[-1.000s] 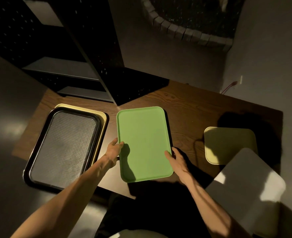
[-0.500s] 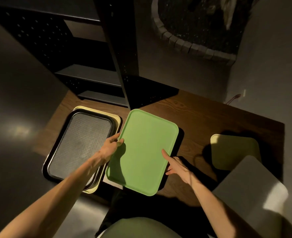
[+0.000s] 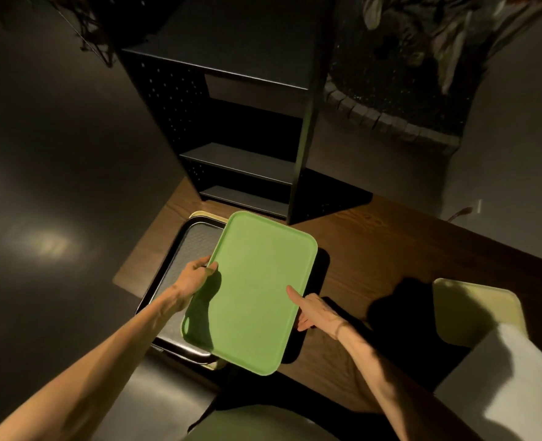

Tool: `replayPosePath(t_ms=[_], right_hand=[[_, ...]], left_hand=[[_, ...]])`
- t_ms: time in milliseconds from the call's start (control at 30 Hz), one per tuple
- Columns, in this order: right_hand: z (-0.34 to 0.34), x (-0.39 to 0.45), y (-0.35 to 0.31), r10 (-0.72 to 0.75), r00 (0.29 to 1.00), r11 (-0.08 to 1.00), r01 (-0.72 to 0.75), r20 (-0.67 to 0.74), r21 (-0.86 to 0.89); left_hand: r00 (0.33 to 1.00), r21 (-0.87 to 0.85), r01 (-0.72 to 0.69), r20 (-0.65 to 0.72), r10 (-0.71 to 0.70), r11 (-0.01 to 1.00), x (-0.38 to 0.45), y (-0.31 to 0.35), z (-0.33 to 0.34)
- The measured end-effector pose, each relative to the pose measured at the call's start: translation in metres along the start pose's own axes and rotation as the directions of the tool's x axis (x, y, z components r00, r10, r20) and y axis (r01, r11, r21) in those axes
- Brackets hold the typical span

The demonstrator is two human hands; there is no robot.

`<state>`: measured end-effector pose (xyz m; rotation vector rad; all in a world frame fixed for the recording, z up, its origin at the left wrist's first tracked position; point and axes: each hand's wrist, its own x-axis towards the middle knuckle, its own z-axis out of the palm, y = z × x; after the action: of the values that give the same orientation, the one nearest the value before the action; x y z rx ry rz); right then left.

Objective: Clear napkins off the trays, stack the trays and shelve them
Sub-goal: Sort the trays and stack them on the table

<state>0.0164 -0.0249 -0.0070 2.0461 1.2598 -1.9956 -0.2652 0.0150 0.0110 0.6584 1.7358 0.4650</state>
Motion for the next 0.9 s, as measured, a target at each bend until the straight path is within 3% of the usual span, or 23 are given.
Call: replayPosePath(t_ms=[567,833,900], right_hand=[[0.133,0.045,-0.076,0.088,0.996,0.967,-0.088,-0.011,-0.238],[0.14,0.069,-0.089,0.206,0.97,0.893,-0.239,-0.127,-0.382],[0.14,0.071,-0.084,0.144,0.979,0.885,-0.192,-0.144,-0.424]], left_hand=[[0.983,0.171,0.008,-0.181,0.023,0.985,0.045,-0.047,-0.116],[0.988,0.301,-0.065,-0.112,0.103,0.951,0.062,-0.055,-0.129],[0.984,0.37,-0.096,-0.105,0.144,0.924,0.065,-0.059,-0.133]])
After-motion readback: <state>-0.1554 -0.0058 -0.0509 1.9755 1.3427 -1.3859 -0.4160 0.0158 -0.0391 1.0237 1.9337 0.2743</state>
